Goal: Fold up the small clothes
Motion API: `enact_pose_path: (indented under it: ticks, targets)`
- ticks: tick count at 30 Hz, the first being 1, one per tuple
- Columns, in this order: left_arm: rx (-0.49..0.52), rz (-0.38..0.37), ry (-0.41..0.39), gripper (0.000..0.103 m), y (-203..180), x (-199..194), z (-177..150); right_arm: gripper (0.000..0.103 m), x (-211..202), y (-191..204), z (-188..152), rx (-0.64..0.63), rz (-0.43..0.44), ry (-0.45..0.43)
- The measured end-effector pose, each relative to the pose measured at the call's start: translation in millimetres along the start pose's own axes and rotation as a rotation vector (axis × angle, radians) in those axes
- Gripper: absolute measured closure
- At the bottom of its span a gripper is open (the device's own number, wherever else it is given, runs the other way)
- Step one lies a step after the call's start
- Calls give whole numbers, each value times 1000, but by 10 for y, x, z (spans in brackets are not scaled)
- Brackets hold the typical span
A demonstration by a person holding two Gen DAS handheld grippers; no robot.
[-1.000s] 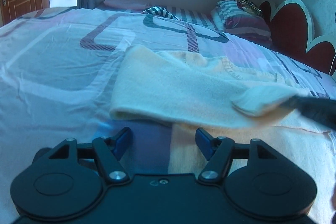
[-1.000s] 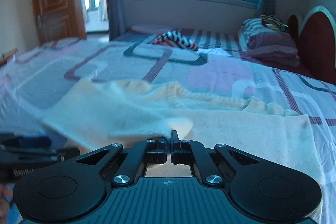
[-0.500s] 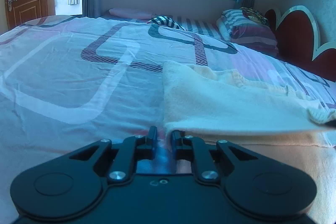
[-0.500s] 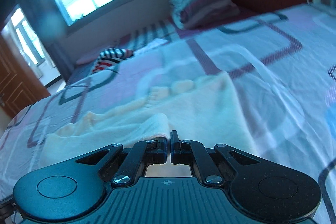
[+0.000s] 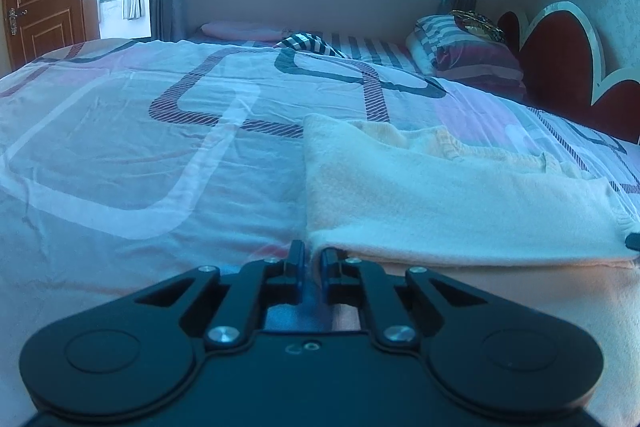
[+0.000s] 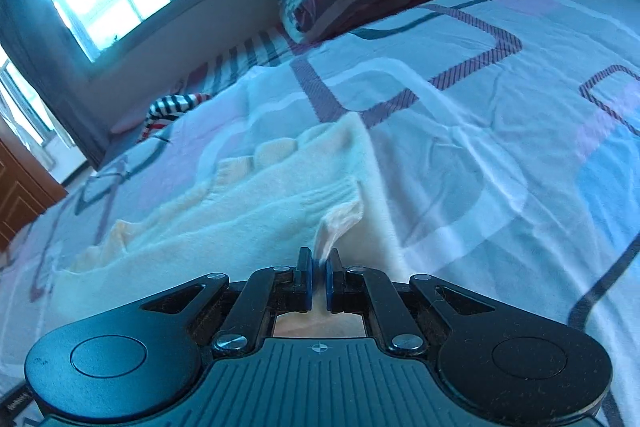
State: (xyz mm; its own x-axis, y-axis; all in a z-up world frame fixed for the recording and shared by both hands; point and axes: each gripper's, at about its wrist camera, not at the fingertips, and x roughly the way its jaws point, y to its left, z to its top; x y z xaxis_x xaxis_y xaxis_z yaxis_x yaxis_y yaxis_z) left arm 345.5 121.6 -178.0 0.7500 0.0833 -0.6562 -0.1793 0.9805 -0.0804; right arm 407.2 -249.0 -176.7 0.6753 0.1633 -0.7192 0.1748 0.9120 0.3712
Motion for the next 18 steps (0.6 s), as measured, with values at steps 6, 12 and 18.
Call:
enact_pose_path:
  ticks: [6,12,18]
  targets:
    - [38,-12,26,94,-12,-24,27,99,-84,21,-42,-67,-33,-21]
    - [13,-47,71,70,96,-127,90,95,-153,-17,53,-41,-11,-32]
    - [-52,-58,65,47,184,-201,206,59,-90,-68,184,-14,-14,-38]
